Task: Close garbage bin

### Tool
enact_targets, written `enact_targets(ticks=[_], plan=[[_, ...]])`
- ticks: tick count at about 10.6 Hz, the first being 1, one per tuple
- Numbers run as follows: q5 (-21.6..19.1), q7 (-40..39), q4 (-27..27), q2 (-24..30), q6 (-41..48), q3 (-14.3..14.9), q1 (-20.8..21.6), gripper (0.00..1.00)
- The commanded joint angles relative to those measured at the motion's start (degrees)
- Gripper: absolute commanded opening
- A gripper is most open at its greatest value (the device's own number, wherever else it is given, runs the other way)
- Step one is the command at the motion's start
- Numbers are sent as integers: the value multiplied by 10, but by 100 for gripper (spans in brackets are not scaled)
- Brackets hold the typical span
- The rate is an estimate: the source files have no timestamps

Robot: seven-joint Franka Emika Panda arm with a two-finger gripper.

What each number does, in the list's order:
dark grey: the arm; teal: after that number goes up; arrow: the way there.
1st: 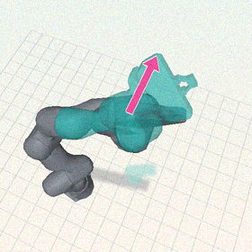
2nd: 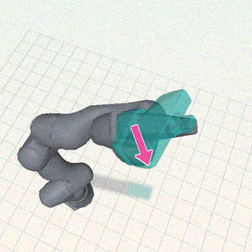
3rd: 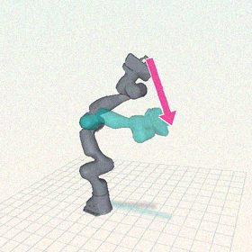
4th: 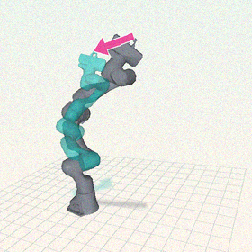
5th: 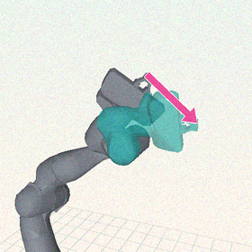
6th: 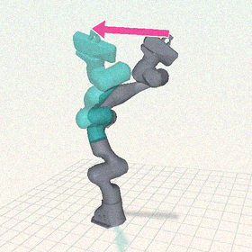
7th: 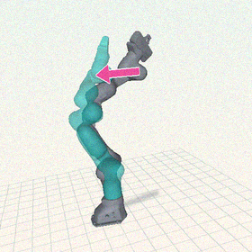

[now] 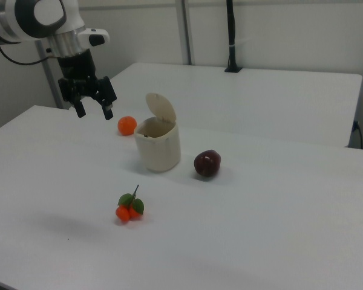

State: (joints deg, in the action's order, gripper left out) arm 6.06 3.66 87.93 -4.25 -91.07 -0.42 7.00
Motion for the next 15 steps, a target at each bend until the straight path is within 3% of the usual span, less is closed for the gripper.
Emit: enact_targets(ticks=[1, 13, 15], plan=[[9, -4, 15, 13, -2, 2, 2, 100], [8, -4, 14, 10, -3, 2, 1, 100], [8, -4, 14, 8, -4, 2, 2, 90]])
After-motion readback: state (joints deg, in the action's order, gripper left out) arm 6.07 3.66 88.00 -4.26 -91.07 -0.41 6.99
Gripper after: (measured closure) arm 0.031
